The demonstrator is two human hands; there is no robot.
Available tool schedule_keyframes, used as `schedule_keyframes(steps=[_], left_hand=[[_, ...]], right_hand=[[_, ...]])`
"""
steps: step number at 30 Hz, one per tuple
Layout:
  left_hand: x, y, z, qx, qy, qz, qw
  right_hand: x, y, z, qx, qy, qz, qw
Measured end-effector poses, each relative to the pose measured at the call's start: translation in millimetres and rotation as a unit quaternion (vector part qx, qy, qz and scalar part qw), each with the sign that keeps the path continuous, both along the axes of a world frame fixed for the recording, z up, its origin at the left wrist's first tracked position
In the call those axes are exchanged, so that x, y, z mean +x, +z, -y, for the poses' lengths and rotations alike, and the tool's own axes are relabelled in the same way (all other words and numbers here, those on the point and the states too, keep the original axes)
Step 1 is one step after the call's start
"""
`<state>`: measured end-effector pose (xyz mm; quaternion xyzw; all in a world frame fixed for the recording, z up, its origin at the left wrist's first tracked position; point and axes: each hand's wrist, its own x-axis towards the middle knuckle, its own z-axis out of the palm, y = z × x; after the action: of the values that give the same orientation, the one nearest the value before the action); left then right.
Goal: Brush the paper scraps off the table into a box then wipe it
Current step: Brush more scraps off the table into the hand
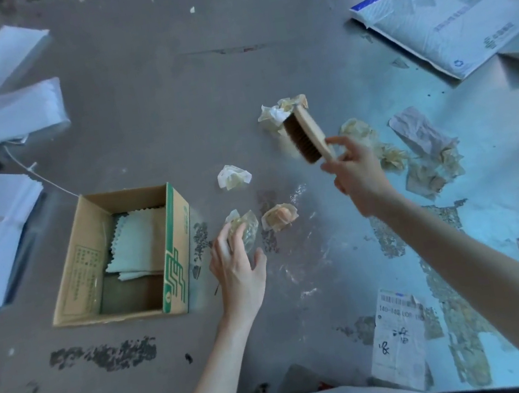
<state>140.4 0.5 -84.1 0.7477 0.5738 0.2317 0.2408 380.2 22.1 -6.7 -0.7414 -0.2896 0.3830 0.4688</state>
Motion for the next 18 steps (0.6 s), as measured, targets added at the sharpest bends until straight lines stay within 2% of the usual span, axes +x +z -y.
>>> schedule_keyframes(steps=[4, 9, 14, 18], left_hand=[[4.0, 0.8, -2.1, -0.006, 0.003, 0.007, 1.0], [7.7, 4.2, -6.6, 0.003, 0.004, 0.004, 1.0], [11.5, 5.1, -7.7, 0.008, 0.006, 0.006, 1.0], [13.4, 1.4, -6.3, 0.0, 0.005, 0.004, 1.0]], right_hand=[[24.2, 1.9, -48.6, -0.017, -0.041, 0.052, 0.998], [38.1, 2.1, -101.8, -0.047, -0.028, 0.12, 0.991], [40.5, -12.8, -124.3, -0.089, 0.026, 0.186, 0.978], [34.0, -24.5, -111.5, -0.124, 0.103, 0.168, 0.973]])
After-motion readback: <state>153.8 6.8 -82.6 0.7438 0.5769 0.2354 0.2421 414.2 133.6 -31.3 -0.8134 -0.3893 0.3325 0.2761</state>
